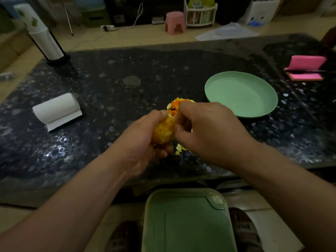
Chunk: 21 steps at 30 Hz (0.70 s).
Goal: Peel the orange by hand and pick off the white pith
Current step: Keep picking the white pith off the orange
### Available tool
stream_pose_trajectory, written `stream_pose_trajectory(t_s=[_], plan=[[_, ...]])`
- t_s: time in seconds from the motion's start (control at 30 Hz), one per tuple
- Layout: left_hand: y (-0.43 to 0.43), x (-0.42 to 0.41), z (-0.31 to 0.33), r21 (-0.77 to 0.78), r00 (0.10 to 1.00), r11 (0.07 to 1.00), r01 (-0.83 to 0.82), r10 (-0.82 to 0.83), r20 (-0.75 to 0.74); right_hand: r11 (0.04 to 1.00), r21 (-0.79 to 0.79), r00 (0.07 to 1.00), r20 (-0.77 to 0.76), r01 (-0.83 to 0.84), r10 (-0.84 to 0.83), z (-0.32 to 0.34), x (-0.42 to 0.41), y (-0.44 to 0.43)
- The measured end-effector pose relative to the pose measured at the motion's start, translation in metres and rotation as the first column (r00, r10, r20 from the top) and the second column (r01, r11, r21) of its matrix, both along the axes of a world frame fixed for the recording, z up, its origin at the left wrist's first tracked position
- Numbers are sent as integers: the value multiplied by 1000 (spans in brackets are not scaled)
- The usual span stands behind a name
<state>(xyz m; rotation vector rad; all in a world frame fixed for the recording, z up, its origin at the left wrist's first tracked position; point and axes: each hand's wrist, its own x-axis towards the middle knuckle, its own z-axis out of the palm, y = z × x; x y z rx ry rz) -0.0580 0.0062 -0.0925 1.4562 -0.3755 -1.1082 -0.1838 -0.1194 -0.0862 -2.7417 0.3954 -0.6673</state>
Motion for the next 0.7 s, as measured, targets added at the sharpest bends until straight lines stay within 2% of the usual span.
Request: stream_pose_trajectory(t_s=[0.27, 0.47, 0.7], plan=[[-2, -3, -1, -14, 999, 1000, -14, 14, 37, 995, 46, 992, 89, 85, -89, -6, 10, 8], [1, -1, 0, -51, 999, 999, 10, -9, 37, 987, 143, 982, 160, 74, -97, -7, 10, 12], [2, 2, -3, -112, 994, 994, 14, -1, 109, 977, 203, 966, 232, 65, -112, -6, 8, 15]])
